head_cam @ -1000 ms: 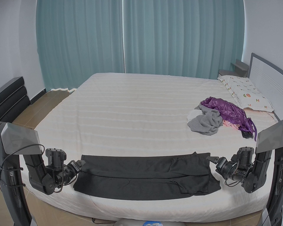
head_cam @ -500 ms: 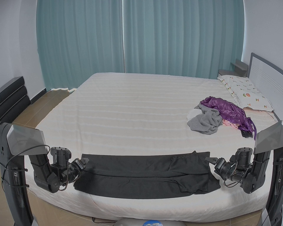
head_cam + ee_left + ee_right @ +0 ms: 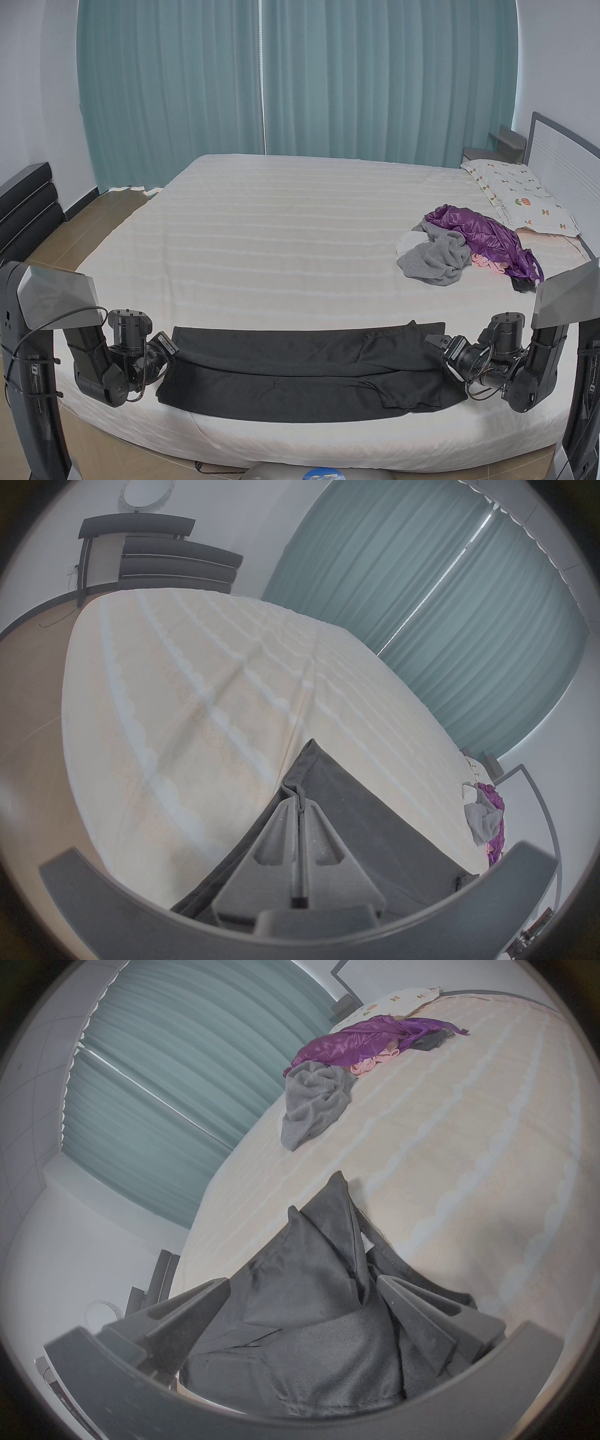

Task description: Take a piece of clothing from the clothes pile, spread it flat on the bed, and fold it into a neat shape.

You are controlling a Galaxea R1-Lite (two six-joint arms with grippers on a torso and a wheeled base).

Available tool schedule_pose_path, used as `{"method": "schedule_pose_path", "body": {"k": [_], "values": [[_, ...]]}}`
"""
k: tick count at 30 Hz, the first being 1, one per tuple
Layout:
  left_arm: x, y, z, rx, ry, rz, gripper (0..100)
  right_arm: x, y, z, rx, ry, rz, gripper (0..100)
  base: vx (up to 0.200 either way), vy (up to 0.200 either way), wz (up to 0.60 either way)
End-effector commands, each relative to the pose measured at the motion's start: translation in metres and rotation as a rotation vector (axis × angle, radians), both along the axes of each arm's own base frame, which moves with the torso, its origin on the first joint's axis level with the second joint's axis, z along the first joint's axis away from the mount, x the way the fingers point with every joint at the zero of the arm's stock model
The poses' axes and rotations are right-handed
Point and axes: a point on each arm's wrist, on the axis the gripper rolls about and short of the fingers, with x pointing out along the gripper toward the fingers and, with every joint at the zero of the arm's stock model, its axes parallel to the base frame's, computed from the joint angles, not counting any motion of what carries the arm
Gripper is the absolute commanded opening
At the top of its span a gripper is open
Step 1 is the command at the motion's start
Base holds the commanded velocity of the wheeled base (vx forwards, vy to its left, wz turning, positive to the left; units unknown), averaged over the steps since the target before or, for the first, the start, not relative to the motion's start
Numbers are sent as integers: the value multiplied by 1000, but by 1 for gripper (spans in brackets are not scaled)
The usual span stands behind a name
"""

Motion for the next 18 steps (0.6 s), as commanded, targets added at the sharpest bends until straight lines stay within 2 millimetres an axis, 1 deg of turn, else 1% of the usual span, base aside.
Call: {"method": "schedule_pose_path", "body": {"k": [1,6,15,18], "values": [[2,-1,10,-3,-35,0,0,7,7,0,-7,2,6,100,0,0,0],[2,-1,10,-3,-35,-1,0,15,9,-7,-13,42,6,100,0,0,0],[2,-1,10,-3,-36,-1,0,21,10,-8,-8,58,1,100,0,0,0],[2,-1,10,-5,-37,0,0,21,11,-12,-13,85,1,100,0,0,0]]}}
